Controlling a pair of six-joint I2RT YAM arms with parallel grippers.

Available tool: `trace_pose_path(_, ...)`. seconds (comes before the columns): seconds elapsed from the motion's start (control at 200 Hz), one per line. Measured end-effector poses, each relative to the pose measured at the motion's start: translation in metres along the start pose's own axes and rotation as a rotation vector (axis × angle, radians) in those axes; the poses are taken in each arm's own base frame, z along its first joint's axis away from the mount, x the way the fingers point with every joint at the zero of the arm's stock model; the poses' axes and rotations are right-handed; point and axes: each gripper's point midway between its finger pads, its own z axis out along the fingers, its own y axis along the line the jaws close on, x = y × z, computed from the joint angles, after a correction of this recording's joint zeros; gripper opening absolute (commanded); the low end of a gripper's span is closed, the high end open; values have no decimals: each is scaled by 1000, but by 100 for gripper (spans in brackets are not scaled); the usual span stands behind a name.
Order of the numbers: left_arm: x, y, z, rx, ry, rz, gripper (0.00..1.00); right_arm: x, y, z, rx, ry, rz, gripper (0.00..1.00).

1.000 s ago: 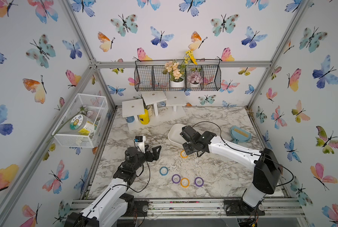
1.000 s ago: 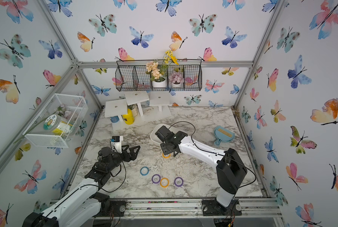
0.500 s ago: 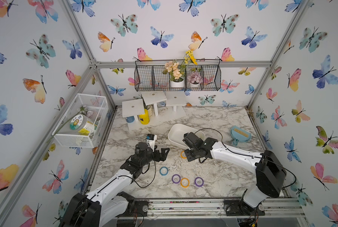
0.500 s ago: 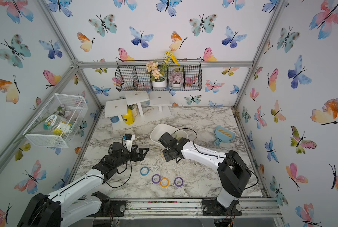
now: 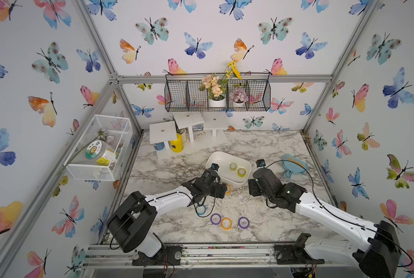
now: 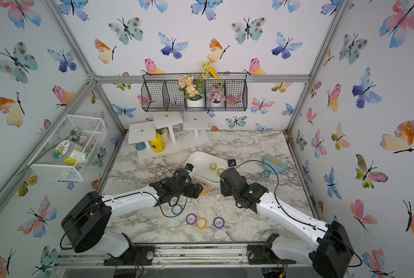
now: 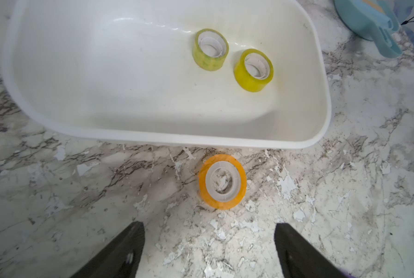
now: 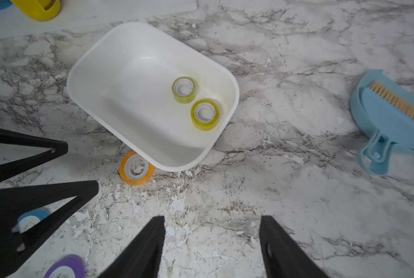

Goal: Put the transparent tape into the storage box
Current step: Move the tape to the center of the board.

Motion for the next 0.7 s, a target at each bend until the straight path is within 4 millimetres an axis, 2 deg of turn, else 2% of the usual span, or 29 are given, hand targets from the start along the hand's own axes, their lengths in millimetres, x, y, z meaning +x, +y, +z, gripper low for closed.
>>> trace_pose_path(0.135,-2,-7,14,-31,32,17,79,-2,-16,-11,5,-133,24,75)
trace_pose_path(0.28,11,-1,30,-77,92,22,76,0,-26,-13,15,-212,28,75)
trace_pose_path(0.385,19,4,37,-118,120,28,74,-7,-27,-18,3,-266,39,75)
trace_pose_path(0.511,18,11,41,-172,119,36,71,-18,-27,-24,-13,-330,62,76)
trace_pose_path(0.701,23,19,51,-219,133,46,69,-14,-26,-18,-10,-337,59,76)
